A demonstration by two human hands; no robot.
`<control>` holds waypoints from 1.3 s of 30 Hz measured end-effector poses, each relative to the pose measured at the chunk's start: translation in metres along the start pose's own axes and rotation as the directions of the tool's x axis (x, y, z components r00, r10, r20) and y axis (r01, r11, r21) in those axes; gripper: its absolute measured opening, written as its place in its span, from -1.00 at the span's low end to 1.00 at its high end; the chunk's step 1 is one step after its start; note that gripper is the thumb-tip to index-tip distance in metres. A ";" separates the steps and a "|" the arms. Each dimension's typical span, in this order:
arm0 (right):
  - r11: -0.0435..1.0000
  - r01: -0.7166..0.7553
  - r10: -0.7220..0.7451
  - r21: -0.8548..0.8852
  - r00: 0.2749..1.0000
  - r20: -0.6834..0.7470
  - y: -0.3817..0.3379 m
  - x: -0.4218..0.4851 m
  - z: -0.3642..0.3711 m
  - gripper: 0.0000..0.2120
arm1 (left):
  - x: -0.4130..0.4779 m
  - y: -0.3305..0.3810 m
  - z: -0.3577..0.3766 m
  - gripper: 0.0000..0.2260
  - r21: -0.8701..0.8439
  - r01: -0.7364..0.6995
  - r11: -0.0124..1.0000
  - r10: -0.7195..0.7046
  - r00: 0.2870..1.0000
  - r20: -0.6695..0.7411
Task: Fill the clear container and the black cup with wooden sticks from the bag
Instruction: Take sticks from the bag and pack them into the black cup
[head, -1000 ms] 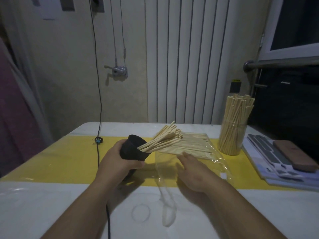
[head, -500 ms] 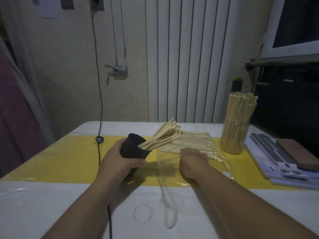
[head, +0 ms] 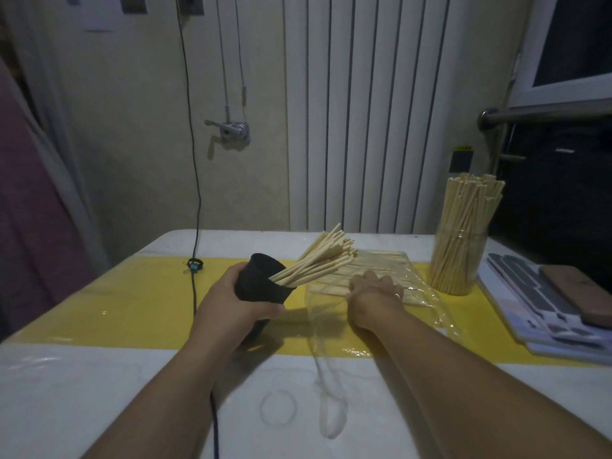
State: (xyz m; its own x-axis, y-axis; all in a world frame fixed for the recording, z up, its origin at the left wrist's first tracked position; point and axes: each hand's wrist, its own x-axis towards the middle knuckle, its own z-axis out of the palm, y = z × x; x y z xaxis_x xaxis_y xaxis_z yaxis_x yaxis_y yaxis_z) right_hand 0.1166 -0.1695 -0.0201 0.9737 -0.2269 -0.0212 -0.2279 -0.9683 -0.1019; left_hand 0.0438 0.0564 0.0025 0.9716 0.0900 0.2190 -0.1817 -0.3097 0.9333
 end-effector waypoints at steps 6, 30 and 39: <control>0.999 -0.016 0.016 0.031 1.000 0.003 -0.003 -0.003 -0.004 -0.58 | -0.001 0.000 0.000 -0.48 -0.010 -0.005 1.000 0.005 1.000 -0.002; 0.980 0.135 -0.145 0.144 0.988 0.058 0.015 -0.054 -0.002 -0.75 | -0.002 0.002 0.001 -0.45 0.009 -0.003 1.000 0.003 1.000 -0.015; 0.988 0.147 -0.150 0.039 0.984 0.098 0.017 -0.075 -0.007 -0.76 | -0.004 0.004 0.002 -0.47 0.012 -0.021 1.000 0.021 1.000 -0.010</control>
State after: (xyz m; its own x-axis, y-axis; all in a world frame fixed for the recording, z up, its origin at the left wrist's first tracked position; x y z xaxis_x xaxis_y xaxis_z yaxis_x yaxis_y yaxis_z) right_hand 0.0395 -0.1697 -0.0130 0.9923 -0.0681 -0.1030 -0.0825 -0.9863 -0.1426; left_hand 0.0400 0.0530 0.0047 0.9660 0.0926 0.2413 -0.2001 -0.3231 0.9250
